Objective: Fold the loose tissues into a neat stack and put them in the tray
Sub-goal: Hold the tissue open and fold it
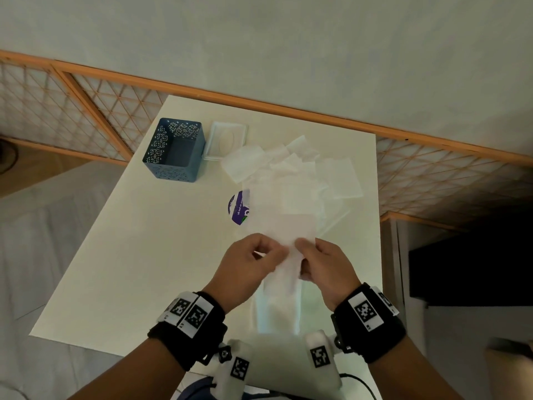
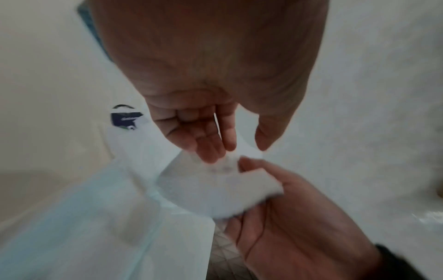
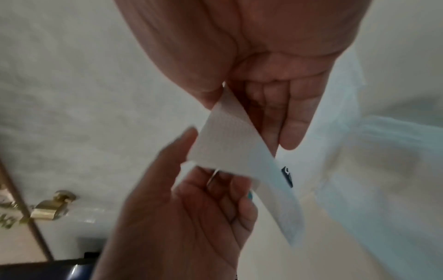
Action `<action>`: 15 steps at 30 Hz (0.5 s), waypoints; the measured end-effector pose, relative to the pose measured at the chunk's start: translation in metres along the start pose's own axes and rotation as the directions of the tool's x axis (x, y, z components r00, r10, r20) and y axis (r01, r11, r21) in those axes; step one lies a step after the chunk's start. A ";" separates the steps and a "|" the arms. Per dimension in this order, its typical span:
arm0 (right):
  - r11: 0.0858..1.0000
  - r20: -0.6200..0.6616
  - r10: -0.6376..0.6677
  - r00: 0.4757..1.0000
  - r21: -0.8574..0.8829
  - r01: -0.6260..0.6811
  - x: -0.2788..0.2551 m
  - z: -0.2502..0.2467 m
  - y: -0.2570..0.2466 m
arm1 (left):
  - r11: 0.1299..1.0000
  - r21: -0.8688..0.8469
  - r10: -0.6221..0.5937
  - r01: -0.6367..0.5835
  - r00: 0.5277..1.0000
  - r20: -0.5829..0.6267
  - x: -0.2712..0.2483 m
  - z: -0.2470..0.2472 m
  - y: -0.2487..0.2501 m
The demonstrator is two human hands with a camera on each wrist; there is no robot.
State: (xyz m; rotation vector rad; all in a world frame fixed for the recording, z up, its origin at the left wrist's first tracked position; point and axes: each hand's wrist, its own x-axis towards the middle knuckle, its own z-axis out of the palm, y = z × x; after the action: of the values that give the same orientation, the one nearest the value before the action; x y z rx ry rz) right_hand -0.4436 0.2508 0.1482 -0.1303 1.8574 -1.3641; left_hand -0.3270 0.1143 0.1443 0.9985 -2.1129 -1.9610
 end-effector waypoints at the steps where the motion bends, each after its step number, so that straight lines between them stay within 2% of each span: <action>1: 1.000 -0.001 0.030 1.000 0.003 -0.030 0.002 -0.001 0.006 | 0.999 0.006 -0.039 0.039 0.997 -0.073 0.002 -0.003 -0.009; 3: 0.997 -0.013 0.070 0.997 0.037 -0.069 0.003 -0.004 0.019 | 0.991 0.029 -0.124 0.131 0.979 -0.162 0.003 -0.007 -0.023; 5: 0.990 0.008 0.102 0.995 0.098 -0.103 0.002 -0.004 0.027 | 0.983 -0.018 -0.186 0.185 0.977 -0.108 0.003 -0.006 -0.031; 7: 0.988 0.023 0.123 0.992 0.089 -0.125 0.002 -0.003 0.037 | 0.977 -0.054 -0.207 0.205 0.978 -0.038 0.001 -0.004 -0.035; 10: 0.994 -0.018 0.085 0.996 -0.068 -0.086 0.001 -0.002 0.049 | 0.971 -0.041 -0.235 0.234 0.972 -0.017 0.000 -0.003 -0.046; 12: 0.971 -0.036 0.029 0.999 -0.235 -0.036 0.001 -0.004 0.057 | 0.965 -0.007 -0.262 0.262 0.965 -0.030 0.000 -0.002 -0.055; 15: 0.929 -0.045 0.019 0.999 -0.368 -0.034 0.003 -0.007 0.072 | 0.955 0.066 -0.287 0.289 0.957 -0.044 0.000 0.001 -0.069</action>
State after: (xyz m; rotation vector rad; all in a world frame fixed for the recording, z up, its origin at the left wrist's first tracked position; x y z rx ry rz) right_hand -0.4241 0.2843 0.0875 -0.2697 2.1271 -0.9907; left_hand -0.3007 0.1178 0.0803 1.4152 -2.1361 -1.9814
